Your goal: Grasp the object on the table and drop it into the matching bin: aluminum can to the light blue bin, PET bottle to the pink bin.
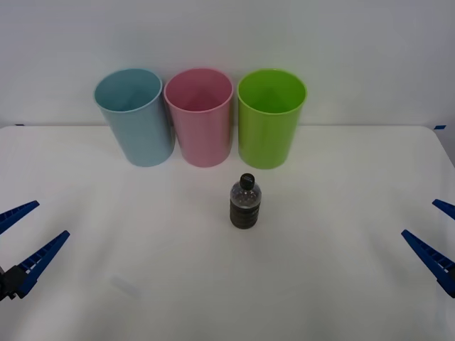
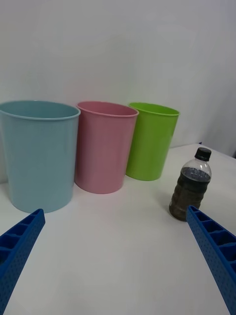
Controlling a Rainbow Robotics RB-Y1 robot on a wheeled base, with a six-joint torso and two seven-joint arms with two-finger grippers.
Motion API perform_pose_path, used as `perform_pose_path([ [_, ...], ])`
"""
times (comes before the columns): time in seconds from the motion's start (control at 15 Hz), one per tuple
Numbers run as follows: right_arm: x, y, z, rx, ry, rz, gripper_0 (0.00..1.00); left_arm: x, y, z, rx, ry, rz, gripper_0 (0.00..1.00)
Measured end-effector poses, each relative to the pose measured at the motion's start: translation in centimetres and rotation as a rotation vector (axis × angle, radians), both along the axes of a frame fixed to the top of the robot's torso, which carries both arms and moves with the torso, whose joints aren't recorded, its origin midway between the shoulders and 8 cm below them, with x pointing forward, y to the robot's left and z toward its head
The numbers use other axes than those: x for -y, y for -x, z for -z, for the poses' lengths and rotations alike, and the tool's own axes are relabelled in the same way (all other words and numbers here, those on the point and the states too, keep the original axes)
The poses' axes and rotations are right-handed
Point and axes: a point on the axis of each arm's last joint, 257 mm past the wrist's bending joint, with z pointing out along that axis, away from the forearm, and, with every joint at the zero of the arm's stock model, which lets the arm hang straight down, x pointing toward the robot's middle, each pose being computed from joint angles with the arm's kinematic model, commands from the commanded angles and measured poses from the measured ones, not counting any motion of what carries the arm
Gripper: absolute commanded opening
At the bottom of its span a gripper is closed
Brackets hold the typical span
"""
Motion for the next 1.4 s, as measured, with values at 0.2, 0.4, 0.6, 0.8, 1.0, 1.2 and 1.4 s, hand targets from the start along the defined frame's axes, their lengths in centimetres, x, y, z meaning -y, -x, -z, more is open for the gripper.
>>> perform_pose_path([
  [0.2,0.1,0.3,0.5,-0.014,0.004,0.004,1.00,0.0,0.0,0.0,0.000,0.000,0.000,1.00],
  [0.4,0.0,0.9,2.0,-0.052,0.028,0.002,1.00,0.0,0.0,0.0,0.000,0.000,0.000,1.00],
  [0.6,-1.4,0.9,2.8,-0.066,0.023,-0.030,1.00,0.0,0.0,0.0,0.000,0.000,0.000,1.00],
  [0.8,-3.0,1.1,4.3,-0.087,0.017,-0.063,1.00,0.0,0.0,0.0,0.000,0.000,0.000,1.00],
  [1.0,-4.7,1.2,5.5,-0.087,0.029,-0.094,1.00,0.0,0.0,0.0,0.000,0.000,0.000,1.00],
  [1.2,-5.9,0.1,7.1,-0.032,0.093,-0.092,1.00,0.0,0.0,0.0,0.000,0.000,0.000,1.00],
  [1.4,-7.6,-1.2,8.4,0.007,0.142,-0.086,1.00,0.0,0.0,0.0,0.000,0.000,0.000,1.00],
])
